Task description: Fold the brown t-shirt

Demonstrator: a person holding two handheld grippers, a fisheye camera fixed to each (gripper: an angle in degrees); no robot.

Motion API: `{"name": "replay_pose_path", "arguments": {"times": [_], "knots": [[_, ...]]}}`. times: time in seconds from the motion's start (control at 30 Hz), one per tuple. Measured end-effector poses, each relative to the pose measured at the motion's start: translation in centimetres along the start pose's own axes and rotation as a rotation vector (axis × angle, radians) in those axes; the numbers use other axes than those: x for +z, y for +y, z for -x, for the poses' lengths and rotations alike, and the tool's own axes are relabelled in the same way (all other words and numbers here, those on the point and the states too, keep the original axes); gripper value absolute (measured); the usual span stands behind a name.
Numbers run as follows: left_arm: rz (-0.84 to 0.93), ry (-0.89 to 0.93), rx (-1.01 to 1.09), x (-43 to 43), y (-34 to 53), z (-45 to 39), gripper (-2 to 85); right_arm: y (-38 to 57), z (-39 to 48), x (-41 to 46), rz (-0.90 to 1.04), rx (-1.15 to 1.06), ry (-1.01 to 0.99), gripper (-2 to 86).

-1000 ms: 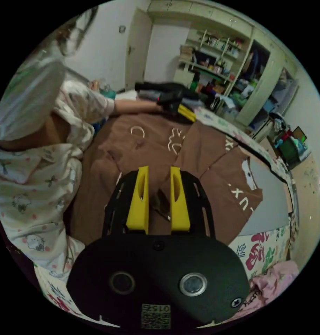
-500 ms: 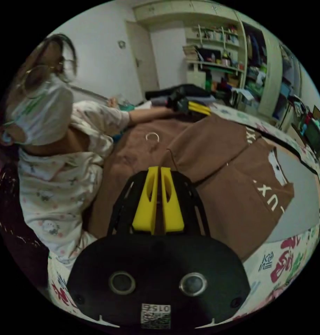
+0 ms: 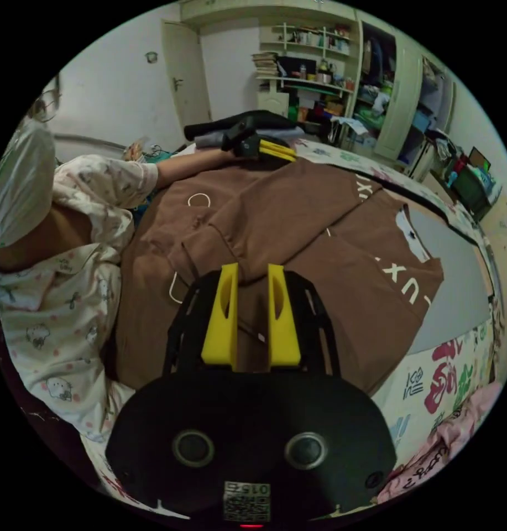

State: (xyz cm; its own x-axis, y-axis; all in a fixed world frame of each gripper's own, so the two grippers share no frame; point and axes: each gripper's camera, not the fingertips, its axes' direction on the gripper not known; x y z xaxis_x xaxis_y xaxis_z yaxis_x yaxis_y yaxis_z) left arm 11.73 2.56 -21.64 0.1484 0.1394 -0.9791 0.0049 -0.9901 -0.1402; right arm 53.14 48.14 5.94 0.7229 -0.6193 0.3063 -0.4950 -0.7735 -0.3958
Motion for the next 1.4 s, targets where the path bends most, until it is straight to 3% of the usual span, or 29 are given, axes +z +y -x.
{"name": "replay_pose_path", "arguments": {"times": [0.1, 0.27, 0.43, 0.6, 0.7, 0.77, 0.83, 1.03, 1.4], "knots": [[0.004, -0.009, 0.010, 0.3, 0.2, -0.5, 1.5, -0.8, -1.1, 1.7, 0.050, 0.047, -0.012, 12.5], [0.010, -0.015, 0.020, 1.0, 0.7, -1.0, 1.5, -1.9, -0.3, 4.6, 0.188, -0.036, -0.074, 6.8], [0.010, -0.022, 0.024, 1.6, 1.3, -1.4, 1.5, -1.6, 0.3, 4.2, 0.187, -0.083, -0.024, 0.1], [0.010, -0.024, 0.016, 2.5, 2.3, -1.5, 1.6, 0.0, 1.0, 3.7, 0.263, -0.132, 0.070, -0.7], [0.014, -0.032, 0.025, 3.1, 2.9, -1.8, 1.6, -0.2, 1.3, 2.2, 0.152, -0.122, 0.136, 0.1], [0.012, -0.032, 0.026, 3.4, 3.4, -1.8, 1.6, -0.1, 2.2, 0.8, -0.002, -0.186, 0.089, 3.9], [0.008, -0.025, 0.023, 3.8, 4.1, -1.7, 1.7, -0.1, 2.8, 1.0, -0.037, -0.240, 0.035, 8.0], [0.007, -0.024, 0.021, 5.2, 6.1, -1.5, 1.7, -0.7, 1.2, 6.0, 0.183, -0.210, 0.002, 5.8], [0.005, -0.029, 0.013, 8.4, 10.8, -0.4, 1.5, 1.6, -0.1, 5.5, 0.145, -0.196, -0.047, 5.2]]}}
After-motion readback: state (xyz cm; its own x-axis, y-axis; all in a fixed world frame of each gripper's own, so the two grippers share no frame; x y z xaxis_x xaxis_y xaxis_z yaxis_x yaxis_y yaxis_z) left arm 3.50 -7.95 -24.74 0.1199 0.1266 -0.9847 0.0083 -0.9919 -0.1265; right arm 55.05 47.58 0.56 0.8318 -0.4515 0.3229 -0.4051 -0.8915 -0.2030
